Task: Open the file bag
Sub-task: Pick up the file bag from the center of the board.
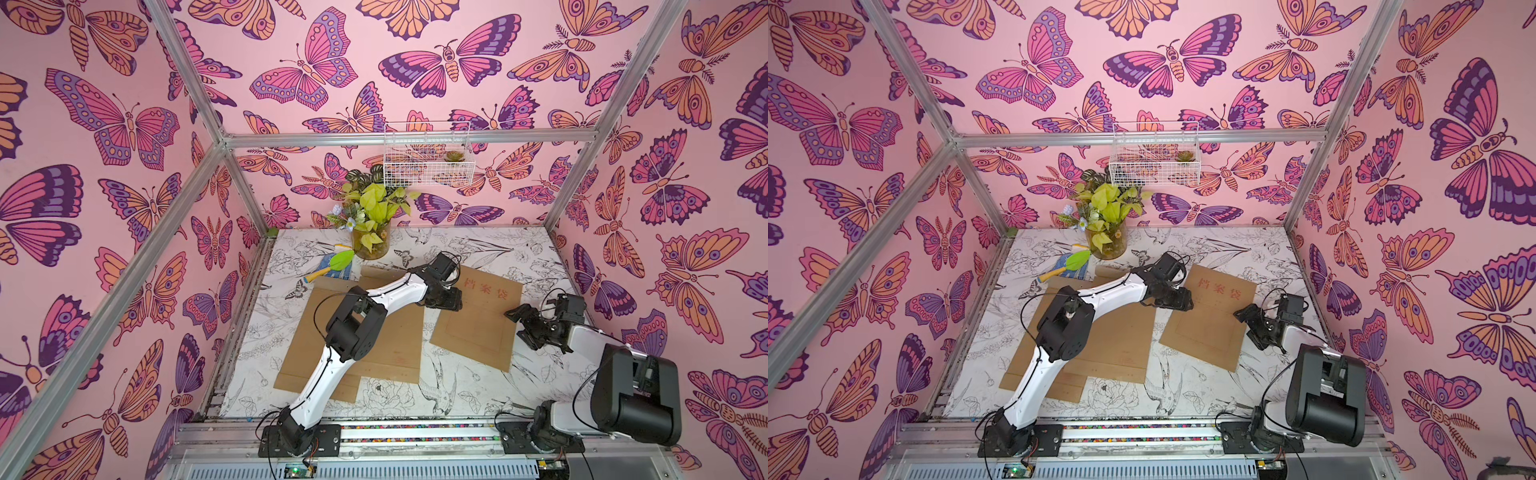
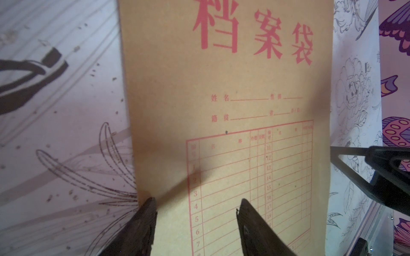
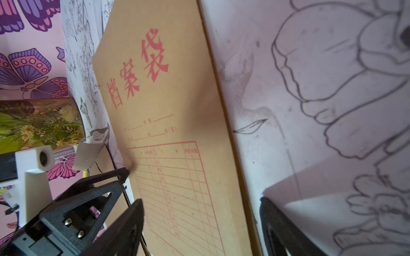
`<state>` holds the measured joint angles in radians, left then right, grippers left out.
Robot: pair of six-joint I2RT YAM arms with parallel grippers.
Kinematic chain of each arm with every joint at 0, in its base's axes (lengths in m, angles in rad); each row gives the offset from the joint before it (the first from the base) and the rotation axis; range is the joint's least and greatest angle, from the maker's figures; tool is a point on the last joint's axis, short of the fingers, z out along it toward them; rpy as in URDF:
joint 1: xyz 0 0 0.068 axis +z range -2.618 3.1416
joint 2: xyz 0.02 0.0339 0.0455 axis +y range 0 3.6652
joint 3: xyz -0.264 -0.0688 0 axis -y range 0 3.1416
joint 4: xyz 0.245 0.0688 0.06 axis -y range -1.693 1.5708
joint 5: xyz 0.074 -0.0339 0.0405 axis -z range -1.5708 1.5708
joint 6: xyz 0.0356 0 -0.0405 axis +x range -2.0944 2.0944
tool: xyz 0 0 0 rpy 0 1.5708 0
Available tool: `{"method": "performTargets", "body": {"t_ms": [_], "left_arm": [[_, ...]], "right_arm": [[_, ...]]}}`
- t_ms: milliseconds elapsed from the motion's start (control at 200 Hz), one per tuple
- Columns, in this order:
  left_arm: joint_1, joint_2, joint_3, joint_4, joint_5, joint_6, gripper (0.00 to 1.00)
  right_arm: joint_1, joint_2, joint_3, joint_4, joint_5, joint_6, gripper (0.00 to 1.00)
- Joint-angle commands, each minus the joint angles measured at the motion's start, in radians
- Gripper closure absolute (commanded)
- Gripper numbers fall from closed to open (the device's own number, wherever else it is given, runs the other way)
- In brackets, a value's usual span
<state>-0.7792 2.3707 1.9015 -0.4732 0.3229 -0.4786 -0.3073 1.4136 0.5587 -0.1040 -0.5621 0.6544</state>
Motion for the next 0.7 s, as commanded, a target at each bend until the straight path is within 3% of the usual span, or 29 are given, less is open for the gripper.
{"method": "performTargets", "body": {"t_ms": [0,265,501,696], "left_arm": [[-0.002,0.033,-0.022,-0.055,0.011,0.011,0.38],[-0.009,0.038,-0.056,-0.056,0.009,0.007,0.38],[-0.011,0.048,-0.064,-0.056,0.009,0.006,0.38],[-0.012,0.053,-0.062,-0.056,0.013,0.012,0.38]], "right_arm": [[-0.006,0.038,0.003,-0.001,-0.030,0.005,0.17],[-0.005,0.027,-0.014,0.086,-0.143,0.039,0.17],[-0.005,-0.030,-0.020,0.059,-0.140,0.031,0.18],[-0.005,-0.002,-0.019,0.011,-0.105,0.011,0.26]]}}
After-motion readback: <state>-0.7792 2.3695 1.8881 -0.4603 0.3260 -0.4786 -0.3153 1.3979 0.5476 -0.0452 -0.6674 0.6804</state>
